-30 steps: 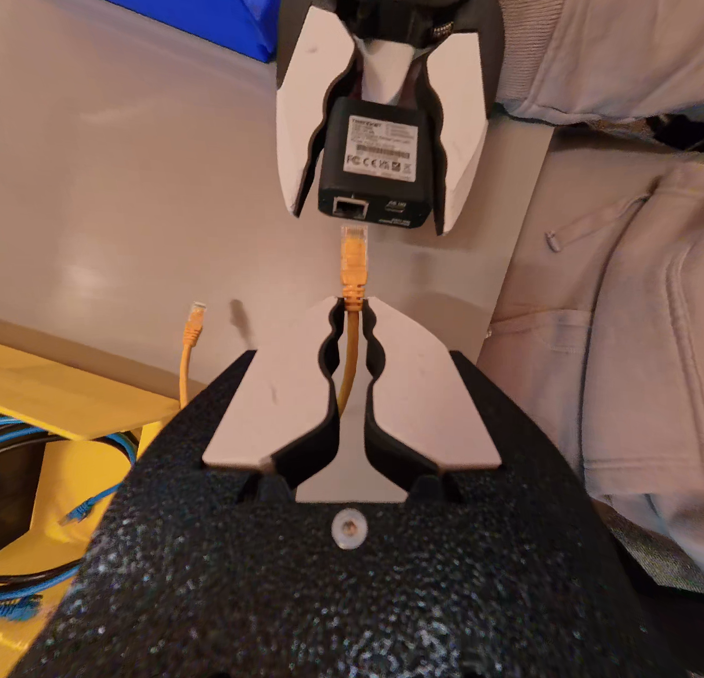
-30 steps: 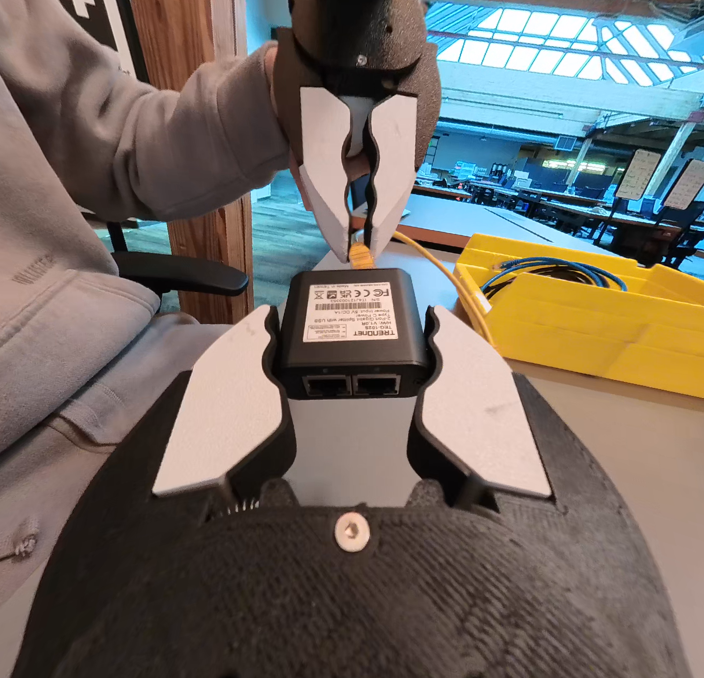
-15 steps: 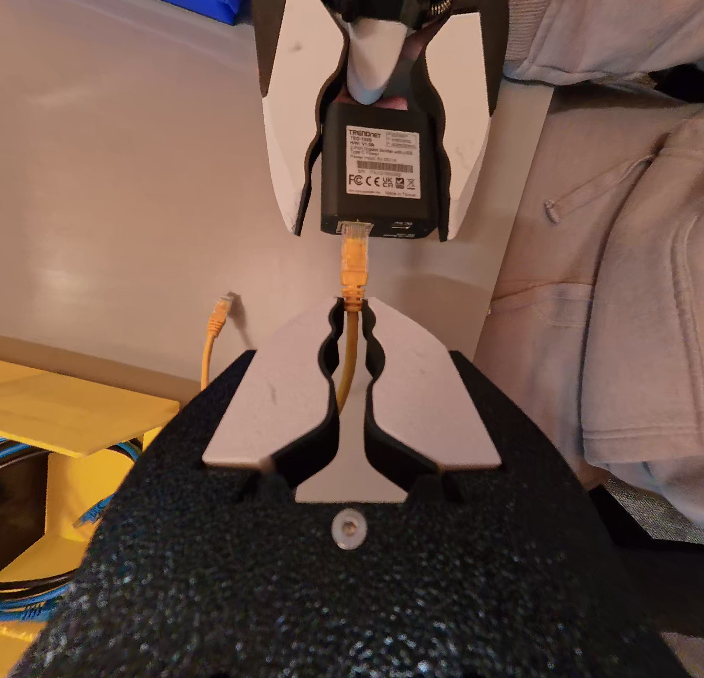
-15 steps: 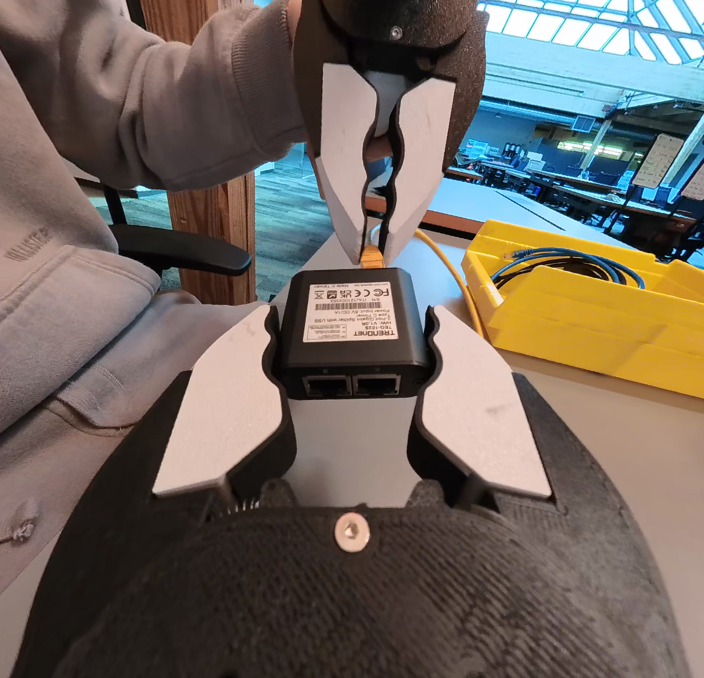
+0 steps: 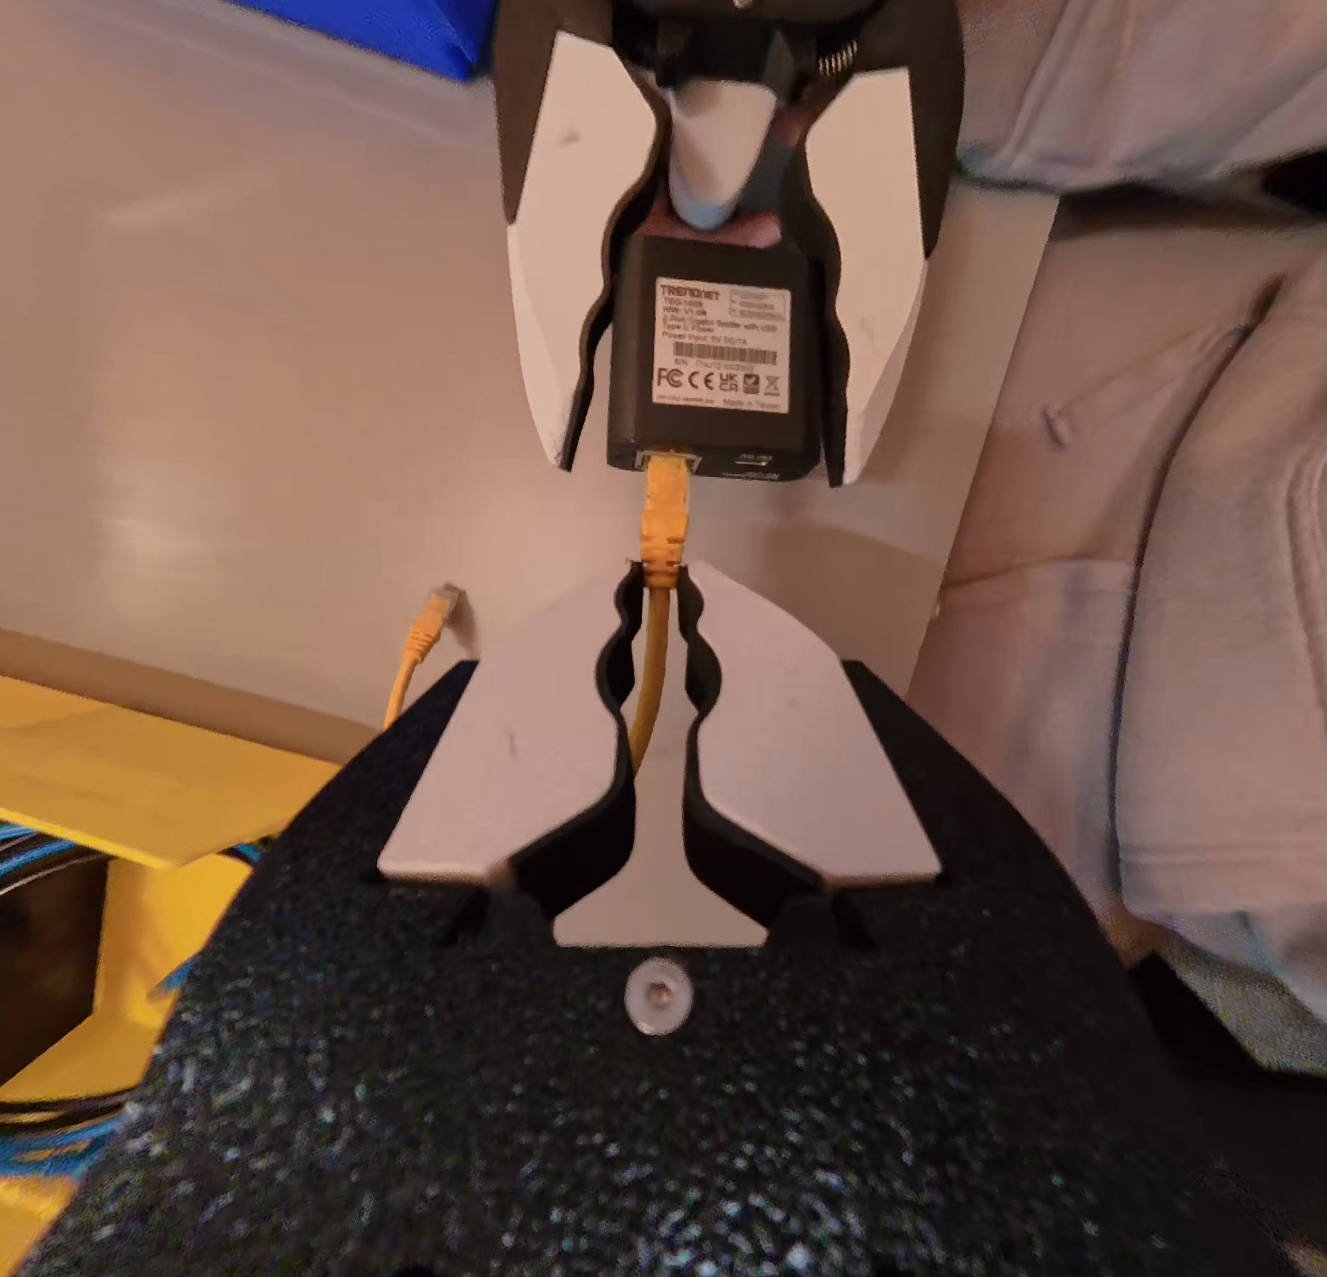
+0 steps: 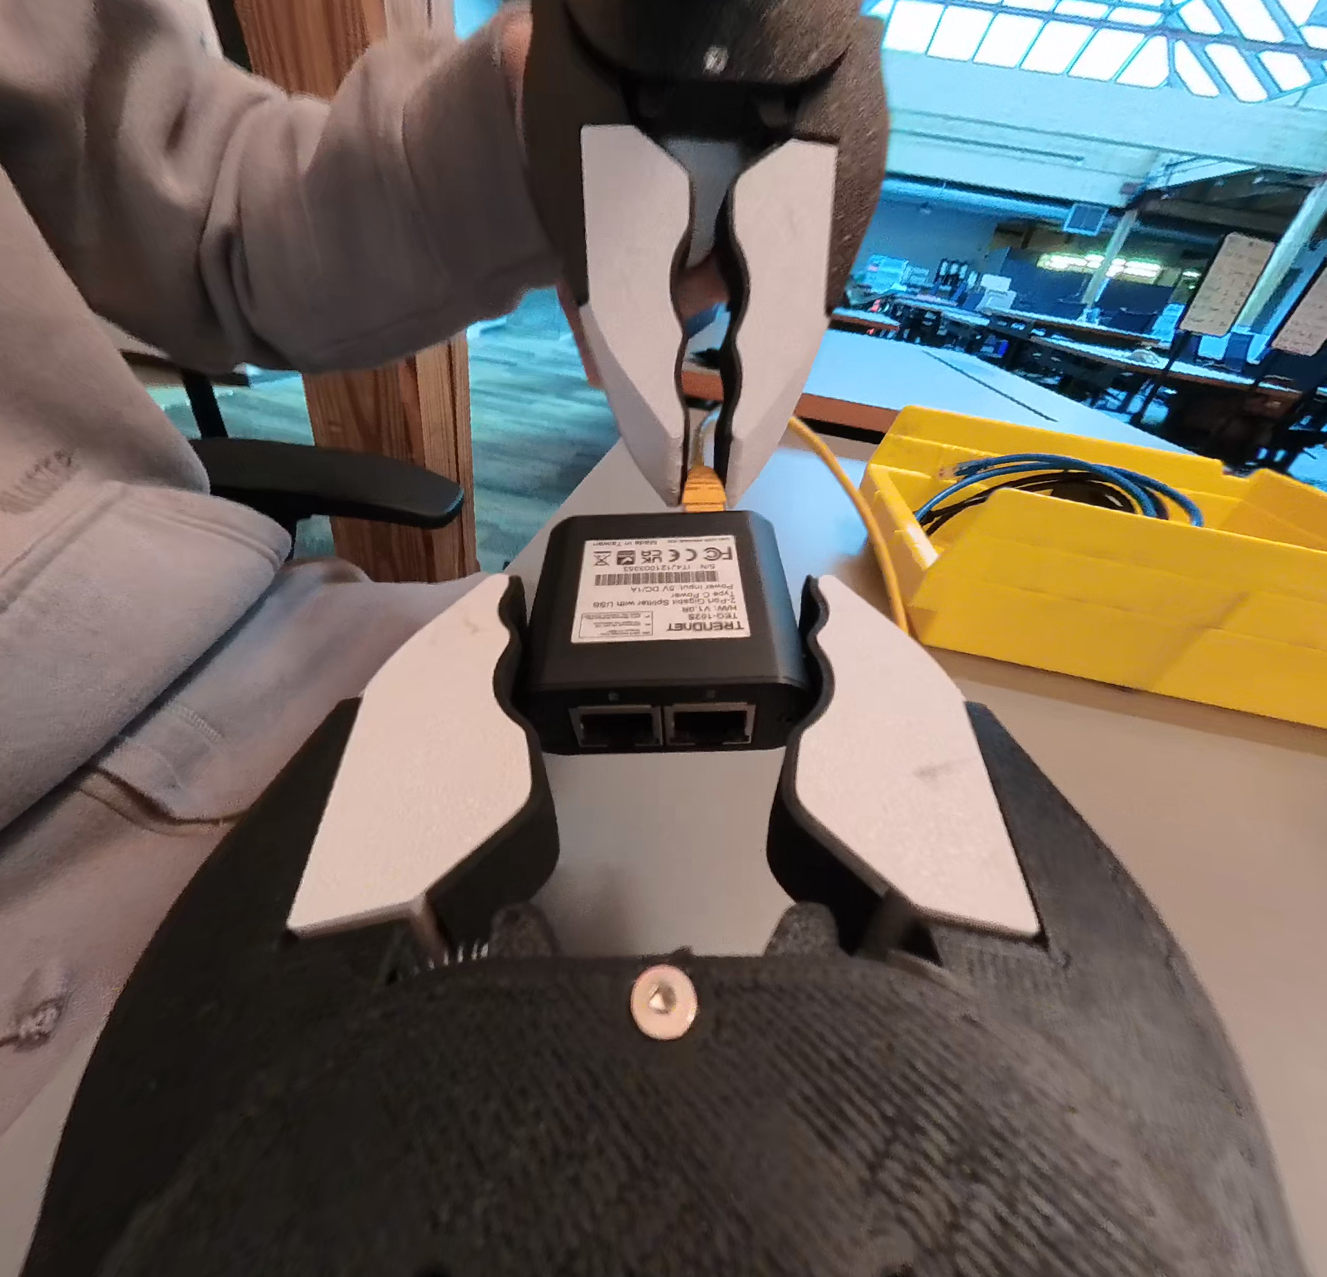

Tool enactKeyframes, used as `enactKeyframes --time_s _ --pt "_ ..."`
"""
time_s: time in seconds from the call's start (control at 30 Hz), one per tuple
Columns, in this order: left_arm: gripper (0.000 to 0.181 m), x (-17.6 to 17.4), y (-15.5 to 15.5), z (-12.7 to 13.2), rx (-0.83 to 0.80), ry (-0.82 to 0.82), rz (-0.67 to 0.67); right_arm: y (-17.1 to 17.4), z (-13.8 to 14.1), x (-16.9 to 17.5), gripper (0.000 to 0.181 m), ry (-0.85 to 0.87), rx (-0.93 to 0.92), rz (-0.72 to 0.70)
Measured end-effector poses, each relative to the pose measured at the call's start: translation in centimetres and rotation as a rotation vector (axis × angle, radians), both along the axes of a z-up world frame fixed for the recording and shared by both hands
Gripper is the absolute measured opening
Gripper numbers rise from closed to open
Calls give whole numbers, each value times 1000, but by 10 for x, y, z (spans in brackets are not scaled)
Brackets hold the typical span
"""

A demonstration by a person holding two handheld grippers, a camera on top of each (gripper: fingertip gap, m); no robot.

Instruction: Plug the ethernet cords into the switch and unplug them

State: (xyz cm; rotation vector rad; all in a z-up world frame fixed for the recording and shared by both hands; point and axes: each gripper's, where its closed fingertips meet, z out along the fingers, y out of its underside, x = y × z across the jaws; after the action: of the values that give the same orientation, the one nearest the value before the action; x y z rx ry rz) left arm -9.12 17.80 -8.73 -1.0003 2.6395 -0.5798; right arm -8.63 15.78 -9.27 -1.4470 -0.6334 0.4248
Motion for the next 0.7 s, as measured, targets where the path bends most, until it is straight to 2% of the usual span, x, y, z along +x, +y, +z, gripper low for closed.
enactKeyframes --time_s 0.03,0.13,0.27,0.43,0.7 --pt "8 4 -1 1 -31 -42 5 -1 3 3 73 24 10 -6" --pt "9 14 -7 9 -175 -212 -14 -6 13 11 74 100 66 -7" --pt "18 19 -11 13 -345 -286 4 -11 21 17 73 161 102 -1" --pt "23 23 -12 10 -399 -315 18 -9 19 16 73 153 93 -4" --pt "10 25 -13 11 -394 -348 -1 -9 19 16 74 150 88 -6"
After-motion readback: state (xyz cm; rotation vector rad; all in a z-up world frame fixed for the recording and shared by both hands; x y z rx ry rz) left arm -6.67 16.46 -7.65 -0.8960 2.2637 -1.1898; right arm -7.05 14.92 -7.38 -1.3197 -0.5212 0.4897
